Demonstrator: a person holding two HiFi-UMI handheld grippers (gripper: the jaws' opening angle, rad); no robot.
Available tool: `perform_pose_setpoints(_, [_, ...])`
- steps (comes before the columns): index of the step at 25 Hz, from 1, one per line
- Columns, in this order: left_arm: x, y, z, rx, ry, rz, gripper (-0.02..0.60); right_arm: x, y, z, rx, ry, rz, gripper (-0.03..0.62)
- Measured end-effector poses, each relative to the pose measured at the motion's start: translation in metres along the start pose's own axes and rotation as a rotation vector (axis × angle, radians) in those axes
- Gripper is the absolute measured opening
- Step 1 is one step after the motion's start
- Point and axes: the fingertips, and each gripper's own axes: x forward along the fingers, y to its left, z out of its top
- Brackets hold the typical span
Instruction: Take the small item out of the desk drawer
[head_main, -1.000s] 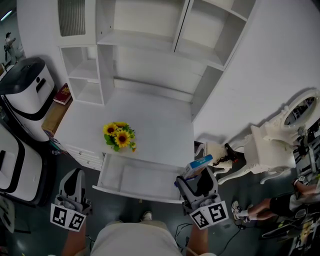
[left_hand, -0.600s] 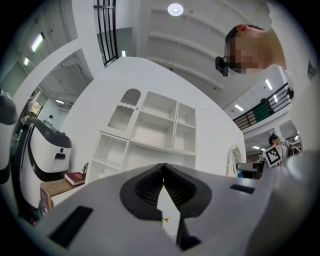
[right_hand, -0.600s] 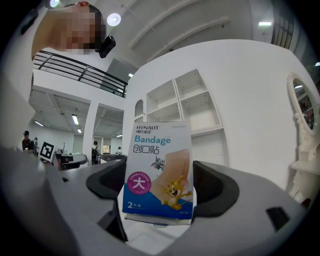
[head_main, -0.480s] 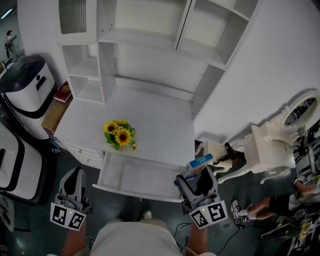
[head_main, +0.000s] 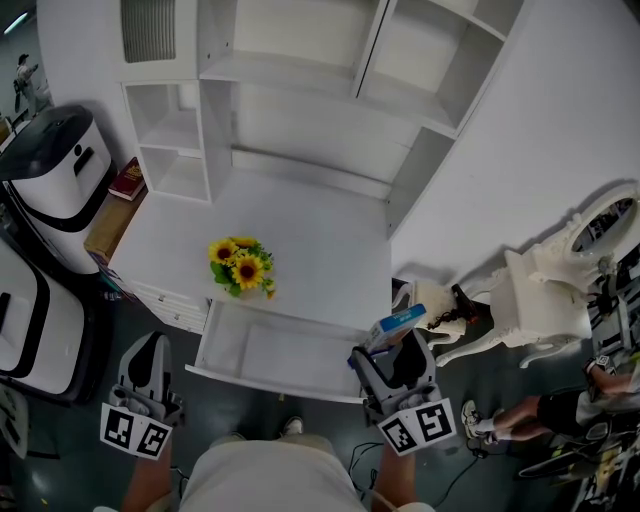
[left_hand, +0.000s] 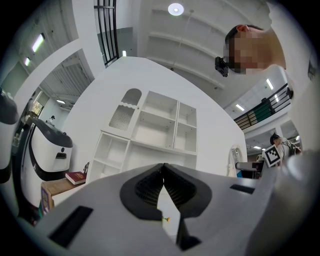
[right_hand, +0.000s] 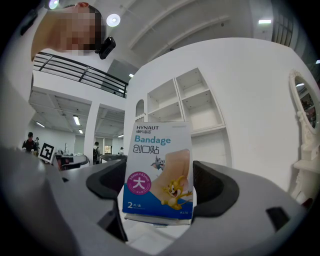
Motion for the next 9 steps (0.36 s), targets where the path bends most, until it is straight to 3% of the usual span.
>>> perform_pose_setpoints(9, [-0.0011, 0.0039, -0.001, -0.004, 0.001, 0.006, 0.016, 0.0061, 0.0045, -0.0002, -0.006, 0.001, 0.015, 0.431])
